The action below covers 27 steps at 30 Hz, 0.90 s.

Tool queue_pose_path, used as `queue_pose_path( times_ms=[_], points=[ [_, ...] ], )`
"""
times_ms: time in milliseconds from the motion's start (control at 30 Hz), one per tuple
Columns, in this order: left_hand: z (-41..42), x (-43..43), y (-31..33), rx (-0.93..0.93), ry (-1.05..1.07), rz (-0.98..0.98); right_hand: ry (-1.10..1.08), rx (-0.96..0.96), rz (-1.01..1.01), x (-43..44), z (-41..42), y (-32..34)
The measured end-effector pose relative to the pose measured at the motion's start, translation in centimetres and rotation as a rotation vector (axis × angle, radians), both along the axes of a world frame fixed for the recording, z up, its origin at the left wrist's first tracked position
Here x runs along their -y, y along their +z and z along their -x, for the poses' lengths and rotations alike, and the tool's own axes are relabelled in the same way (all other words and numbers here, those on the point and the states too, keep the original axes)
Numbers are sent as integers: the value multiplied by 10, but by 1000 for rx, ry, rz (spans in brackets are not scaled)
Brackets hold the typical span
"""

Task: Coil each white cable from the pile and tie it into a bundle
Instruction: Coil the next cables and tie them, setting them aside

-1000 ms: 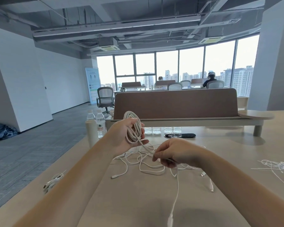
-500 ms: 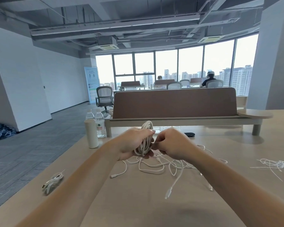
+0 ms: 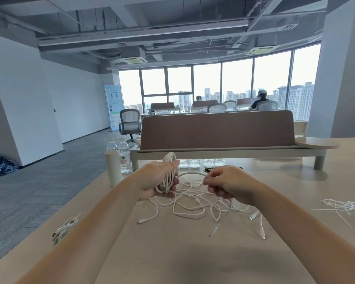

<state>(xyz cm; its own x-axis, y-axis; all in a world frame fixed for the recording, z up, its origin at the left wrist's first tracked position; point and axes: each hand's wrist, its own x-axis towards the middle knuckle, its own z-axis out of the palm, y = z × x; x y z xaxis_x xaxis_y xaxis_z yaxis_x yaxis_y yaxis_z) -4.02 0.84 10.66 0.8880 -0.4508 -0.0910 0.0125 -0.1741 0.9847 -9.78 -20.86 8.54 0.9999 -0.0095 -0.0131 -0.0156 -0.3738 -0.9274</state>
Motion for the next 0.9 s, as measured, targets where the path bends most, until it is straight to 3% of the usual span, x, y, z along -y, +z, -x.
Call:
queue_pose_path(
  times_ms=[167, 400, 733, 900],
  points=[
    [2, 5, -6, -25, -7, 2, 54, -24, -370, 4, -2, 4],
    [8, 12, -9, -88, -150, -12, -185, 89, -329, -16, -5, 12],
    [9, 18, -13, -140, -170, -6, -98, 141, -441, -39, 0, 25],
    [12, 21, -13, -136, -168, -15, -171, 197, -330, -38, 3, 27]
  ],
)
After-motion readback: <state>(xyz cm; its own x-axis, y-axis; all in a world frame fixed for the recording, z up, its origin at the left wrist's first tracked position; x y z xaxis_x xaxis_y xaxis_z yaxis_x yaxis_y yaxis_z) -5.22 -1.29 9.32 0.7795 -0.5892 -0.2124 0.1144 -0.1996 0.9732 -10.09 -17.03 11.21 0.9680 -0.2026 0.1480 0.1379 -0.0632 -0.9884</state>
